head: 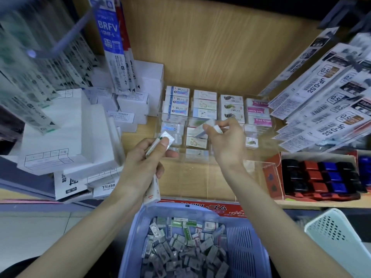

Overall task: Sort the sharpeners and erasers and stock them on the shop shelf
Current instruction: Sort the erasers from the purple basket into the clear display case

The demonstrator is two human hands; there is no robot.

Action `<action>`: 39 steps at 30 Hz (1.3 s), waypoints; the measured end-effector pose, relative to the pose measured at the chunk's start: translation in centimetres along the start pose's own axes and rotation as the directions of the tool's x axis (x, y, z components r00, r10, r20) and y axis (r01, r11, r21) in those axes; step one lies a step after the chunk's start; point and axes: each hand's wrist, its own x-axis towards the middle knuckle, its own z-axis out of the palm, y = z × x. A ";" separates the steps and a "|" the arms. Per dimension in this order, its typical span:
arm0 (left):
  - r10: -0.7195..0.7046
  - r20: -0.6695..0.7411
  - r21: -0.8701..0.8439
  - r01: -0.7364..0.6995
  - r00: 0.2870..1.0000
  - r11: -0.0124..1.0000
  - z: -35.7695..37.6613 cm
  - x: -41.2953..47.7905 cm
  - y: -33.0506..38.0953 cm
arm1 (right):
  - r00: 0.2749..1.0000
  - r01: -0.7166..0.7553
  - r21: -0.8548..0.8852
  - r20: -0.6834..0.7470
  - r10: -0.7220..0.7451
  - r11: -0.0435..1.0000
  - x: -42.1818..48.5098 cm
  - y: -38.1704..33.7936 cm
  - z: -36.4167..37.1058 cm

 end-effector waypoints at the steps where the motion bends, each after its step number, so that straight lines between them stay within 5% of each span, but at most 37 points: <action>1: 0.002 0.002 -0.002 -0.002 1.000 1.000 0.0 0.0 0.1 | 0.999 0.008 -0.059 -0.038 -0.010 0.998 0.1 -0.2 0.6; 6: -0.001 0.002 -0.016 0.001 1.000 1.000 -0.2 -0.1 0.3 | 0.992 0.103 -0.370 -0.034 -0.125 0.923 -0.6 -0.5 1.6; 11: -0.003 0.001 -0.032 0.003 1.000 0.999 -0.3 -0.2 0.4 | 0.937 0.331 -0.732 0.178 -0.302 0.595 -0.6 -0.5 -0.3; 21: 0.000 0.009 -0.022 0.001 1.000 1.000 -0.4 -0.2 0.7 | 0.873 0.480 -0.688 0.438 -0.215 0.545 0.2 0.8 -1.9; 32: -0.018 0.017 -0.017 0.018 1.000 1.000 -0.4 -0.2 0.7 | 0.915 0.394 -0.815 0.301 -0.269 0.426 0.8 0.4 -0.1; 35: -0.024 0.020 0.002 0.024 0.999 1.000 -0.3 -0.2 0.7 | 0.859 0.509 -0.746 0.409 -0.308 0.429 1.1 0.9 -0.5; 39: -0.026 0.021 0.004 0.026 0.999 1.000 -0.4 -0.1 0.8 | 0.767 0.638 -0.723 0.567 -0.301 0.263 1.7 0.9 -0.2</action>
